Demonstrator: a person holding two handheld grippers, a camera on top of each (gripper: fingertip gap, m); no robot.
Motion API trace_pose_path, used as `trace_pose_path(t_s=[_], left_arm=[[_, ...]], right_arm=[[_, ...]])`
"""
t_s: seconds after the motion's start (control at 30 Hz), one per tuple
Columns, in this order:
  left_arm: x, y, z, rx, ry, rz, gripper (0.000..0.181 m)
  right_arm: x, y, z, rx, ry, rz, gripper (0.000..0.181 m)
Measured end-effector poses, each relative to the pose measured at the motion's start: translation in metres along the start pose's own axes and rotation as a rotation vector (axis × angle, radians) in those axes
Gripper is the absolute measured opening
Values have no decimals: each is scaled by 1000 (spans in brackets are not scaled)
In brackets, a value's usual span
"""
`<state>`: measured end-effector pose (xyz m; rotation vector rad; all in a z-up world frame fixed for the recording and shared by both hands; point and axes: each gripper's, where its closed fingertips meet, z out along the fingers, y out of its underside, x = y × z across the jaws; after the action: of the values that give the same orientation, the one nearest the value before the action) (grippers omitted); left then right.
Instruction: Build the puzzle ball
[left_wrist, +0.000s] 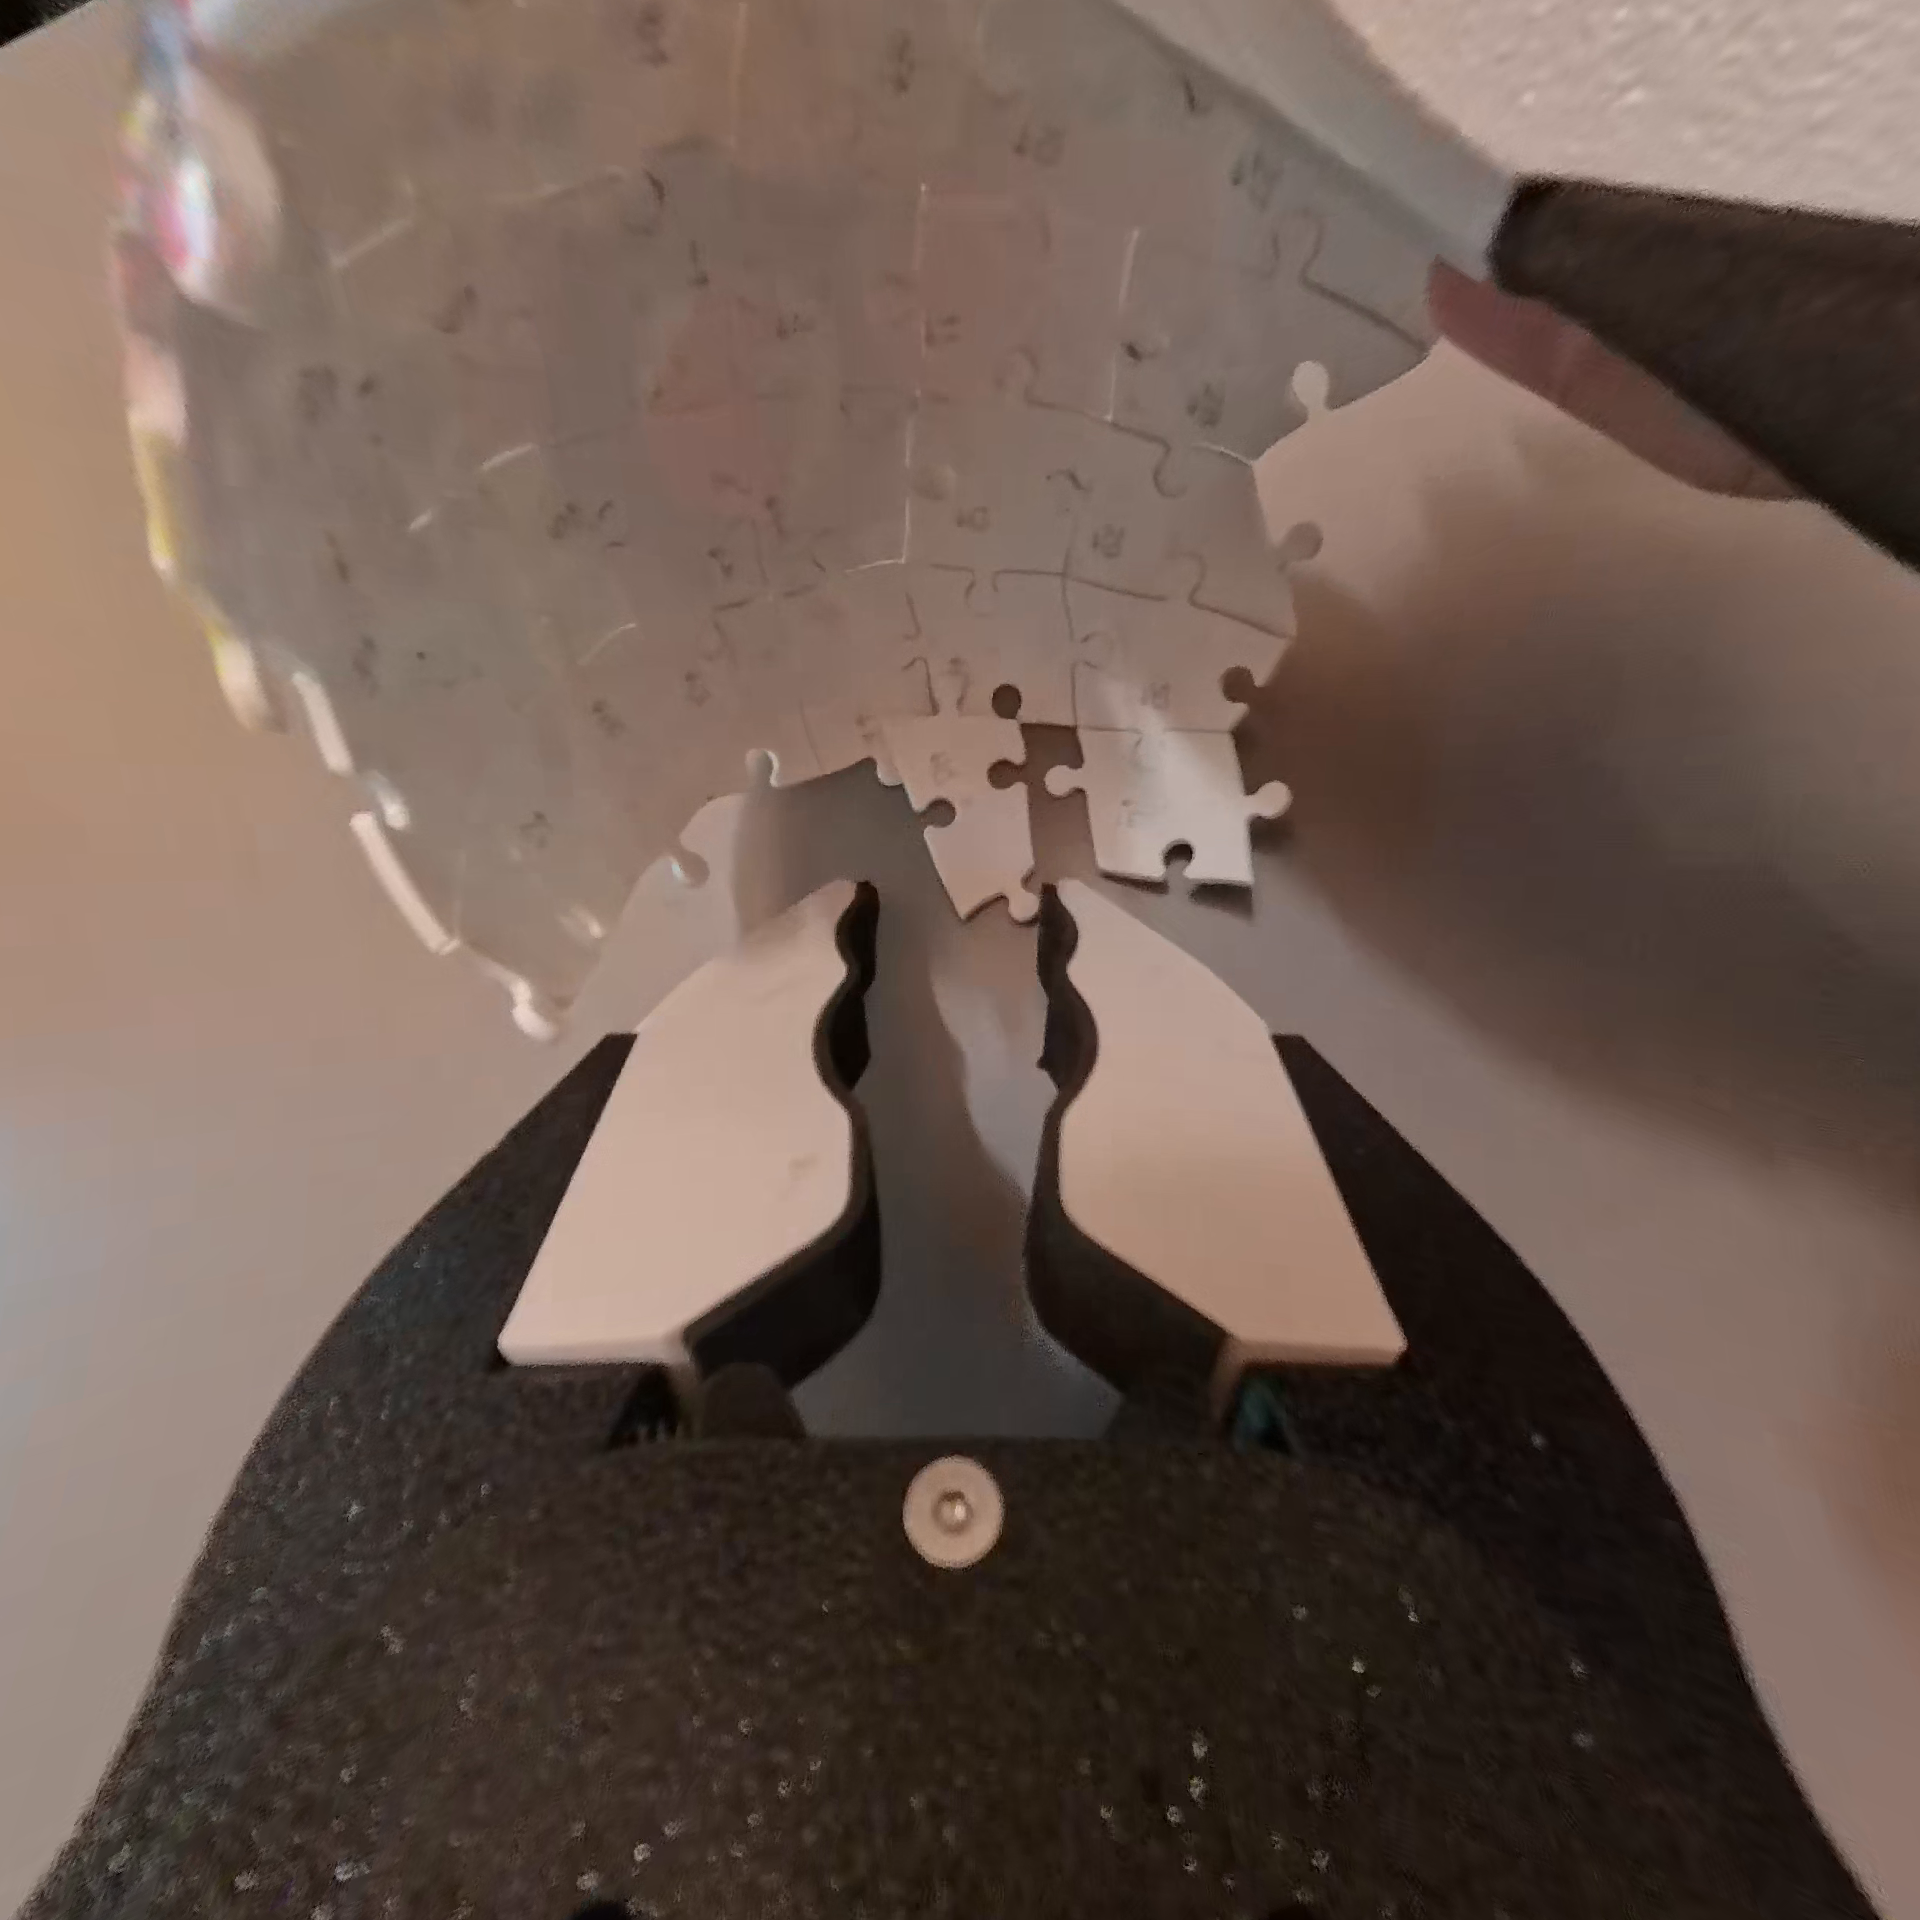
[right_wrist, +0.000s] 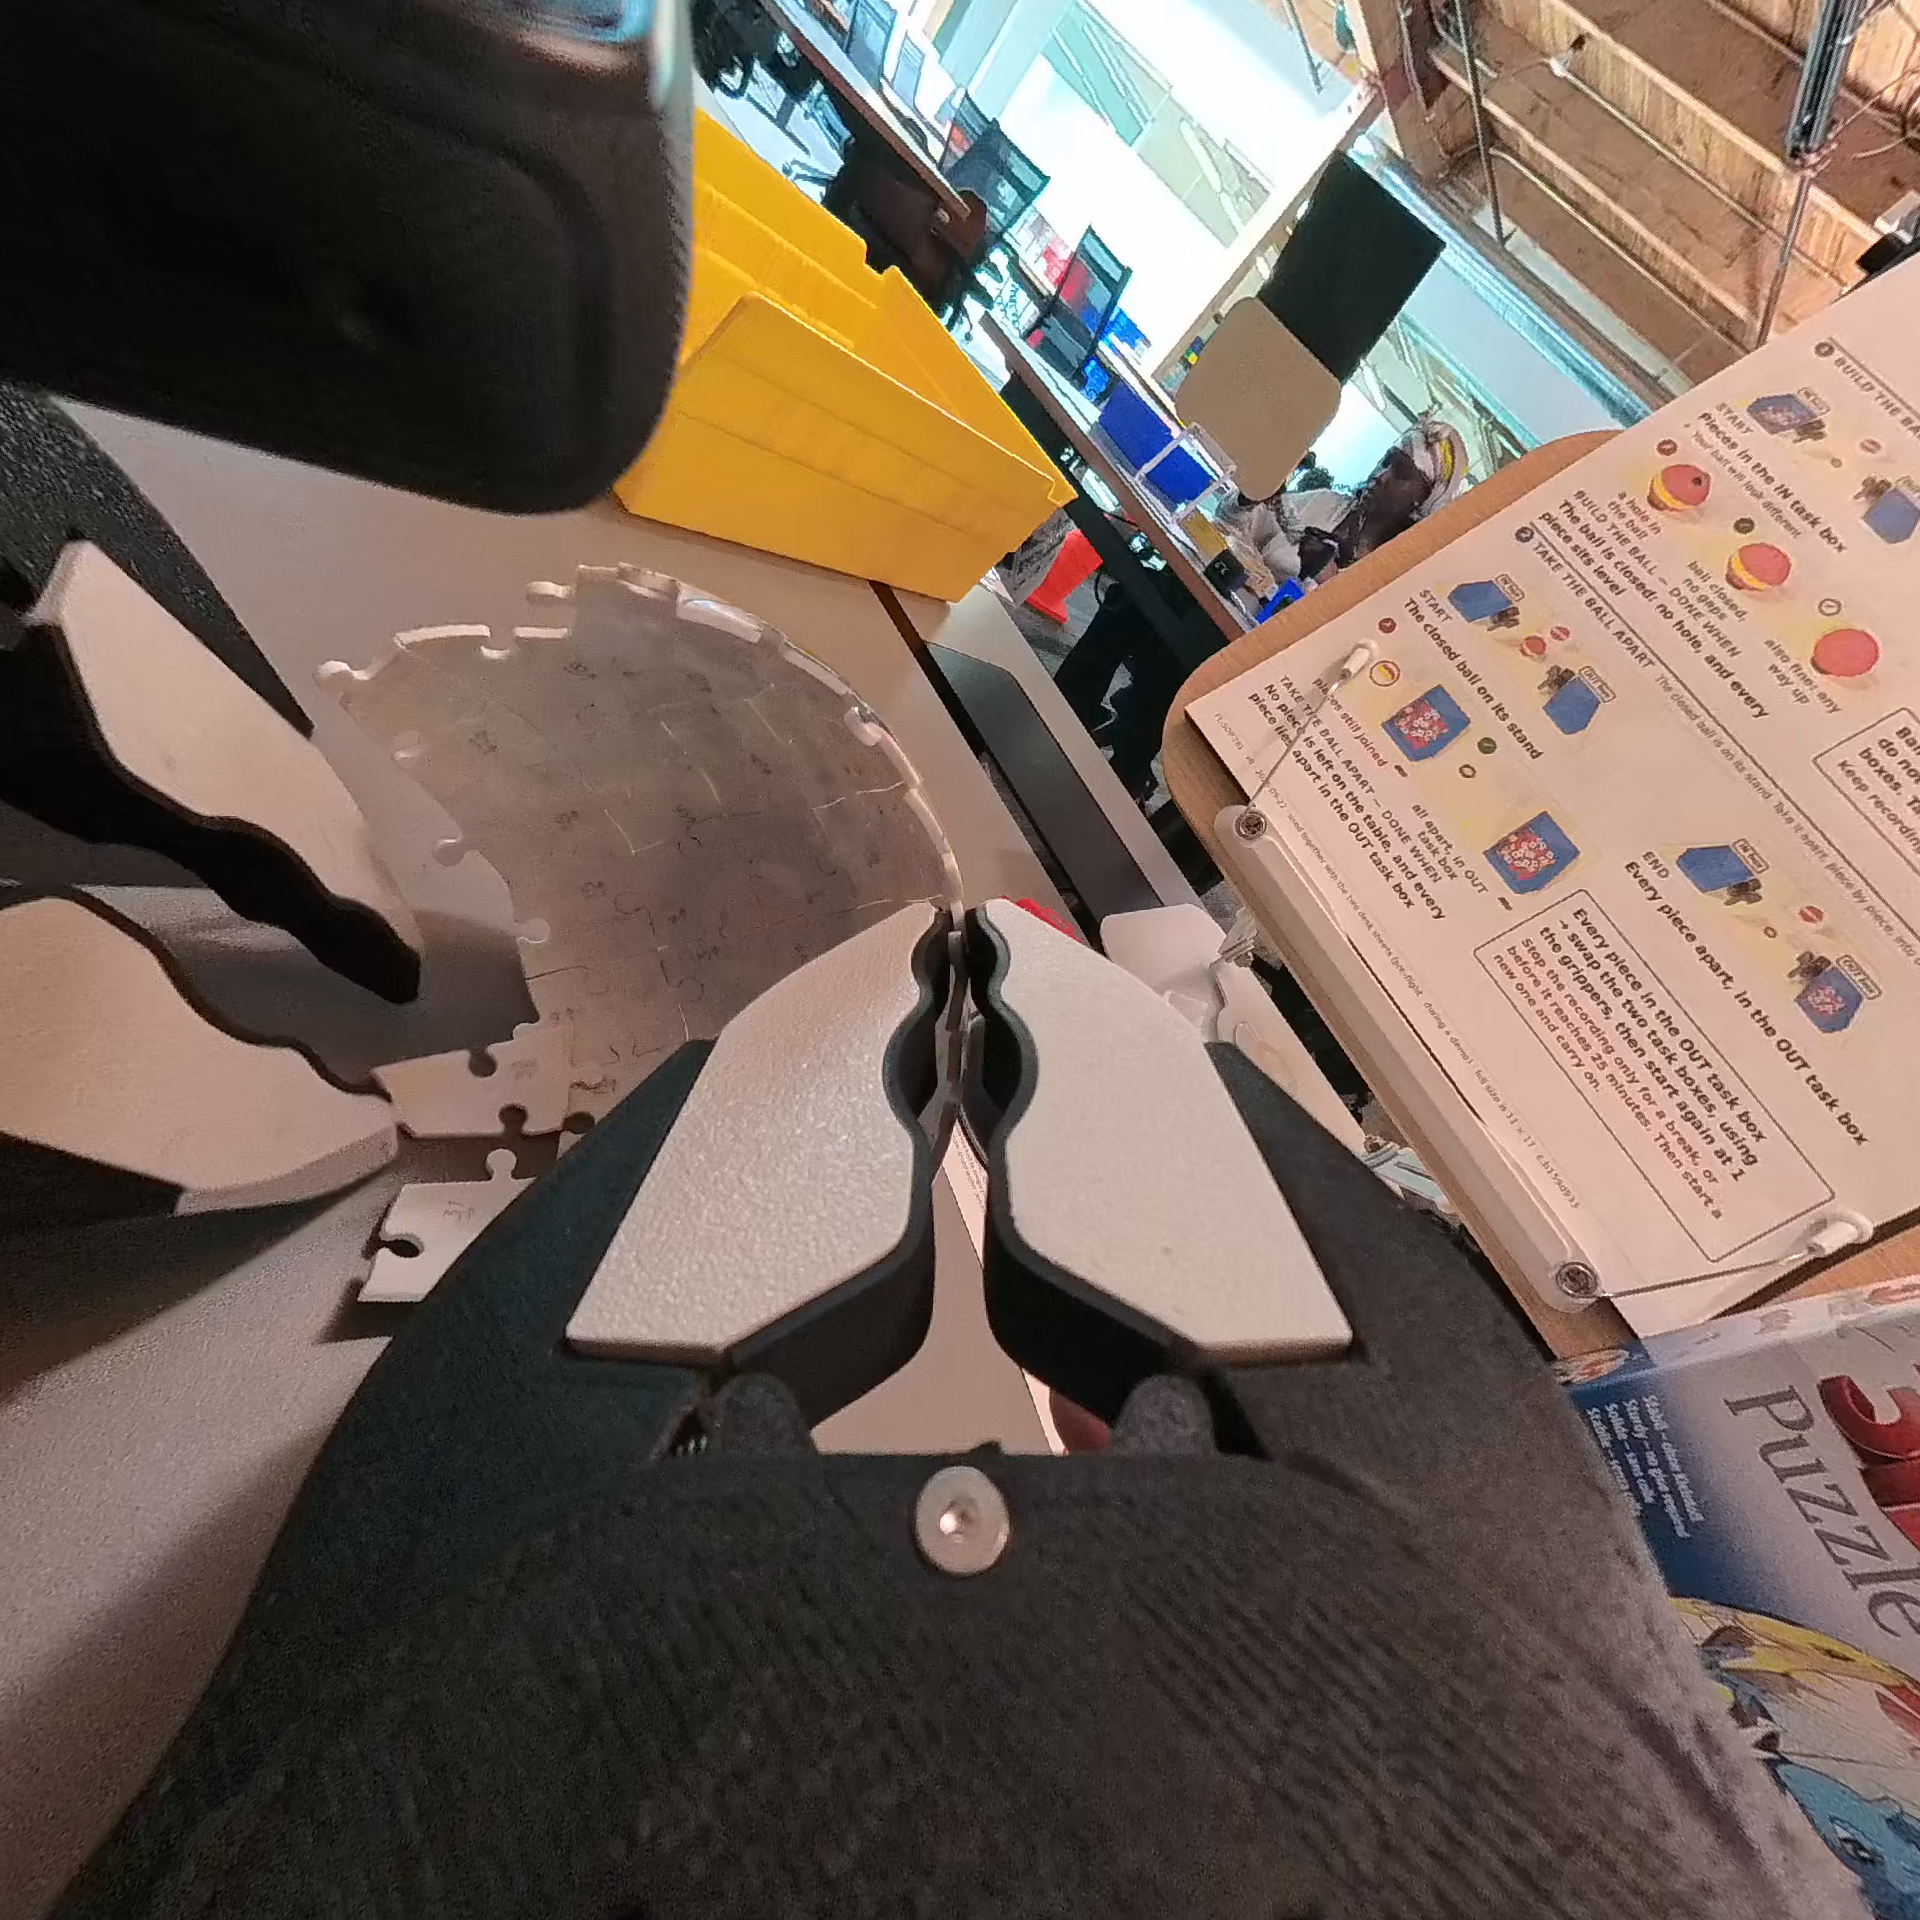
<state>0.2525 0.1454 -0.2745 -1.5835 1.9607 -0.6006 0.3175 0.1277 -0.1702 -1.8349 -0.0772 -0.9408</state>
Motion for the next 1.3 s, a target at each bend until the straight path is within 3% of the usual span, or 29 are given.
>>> trace_pose_path(t_s=[0.3,0.6,0.8,1.3], left_arm=[[-1,1,0,0,32,13,22],[0,-3,6,8,58,-136,30],[-7,-4,8,4,37,-169,17],[5,-3,4,-11,110,-201,16]], right_arm=[[0,0,0,-1,1,-7,3],[0,0,0,-2,1,-4,3],[0,0,0,-2,0,-5,3],[0,1,0,-3,3,-4,3]])
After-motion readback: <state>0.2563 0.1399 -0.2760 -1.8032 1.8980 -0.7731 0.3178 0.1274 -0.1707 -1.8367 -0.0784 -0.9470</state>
